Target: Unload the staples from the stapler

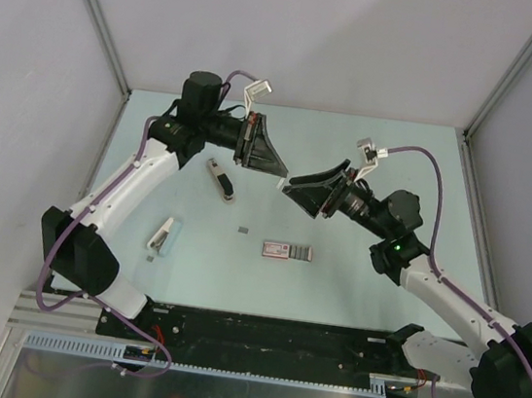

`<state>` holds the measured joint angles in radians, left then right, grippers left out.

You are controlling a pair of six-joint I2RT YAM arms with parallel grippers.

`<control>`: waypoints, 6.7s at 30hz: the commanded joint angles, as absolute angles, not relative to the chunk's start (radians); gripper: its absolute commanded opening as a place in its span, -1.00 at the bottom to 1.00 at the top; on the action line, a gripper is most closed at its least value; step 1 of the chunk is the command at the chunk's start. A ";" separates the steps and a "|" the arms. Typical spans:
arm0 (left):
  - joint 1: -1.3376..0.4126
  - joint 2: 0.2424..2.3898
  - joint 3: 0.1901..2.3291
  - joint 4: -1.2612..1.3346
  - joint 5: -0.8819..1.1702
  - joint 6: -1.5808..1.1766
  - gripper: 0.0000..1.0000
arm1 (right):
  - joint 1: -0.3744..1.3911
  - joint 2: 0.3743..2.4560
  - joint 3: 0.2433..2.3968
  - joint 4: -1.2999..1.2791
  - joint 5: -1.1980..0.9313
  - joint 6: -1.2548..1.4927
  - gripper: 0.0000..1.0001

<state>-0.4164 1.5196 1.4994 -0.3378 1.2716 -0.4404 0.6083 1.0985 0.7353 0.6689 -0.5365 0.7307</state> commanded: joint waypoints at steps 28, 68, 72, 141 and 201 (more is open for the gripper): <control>-0.413 1.458 1.447 -0.256 1.297 -0.492 -1.00 | 0.644 1.183 0.773 0.834 -0.539 0.834 -0.45; -0.445 1.357 0.985 -0.387 0.278 0.242 -0.14 | 0.762 1.408 0.900 -0.370 0.067 0.628 -1.00; -0.451 1.353 0.951 -0.379 0.254 0.271 -0.17 | 0.813 1.453 0.946 -0.417 0.159 0.655 -1.00; -0.496 1.293 0.862 -0.336 0.200 0.302 -0.22 | 0.906 1.739 1.109 -0.526 0.309 0.744 -0.77; -0.730 1.593 0.893 -0.223 0.178 0.320 -0.26 | 0.797 1.580 0.890 -0.318 0.142 0.667 -0.80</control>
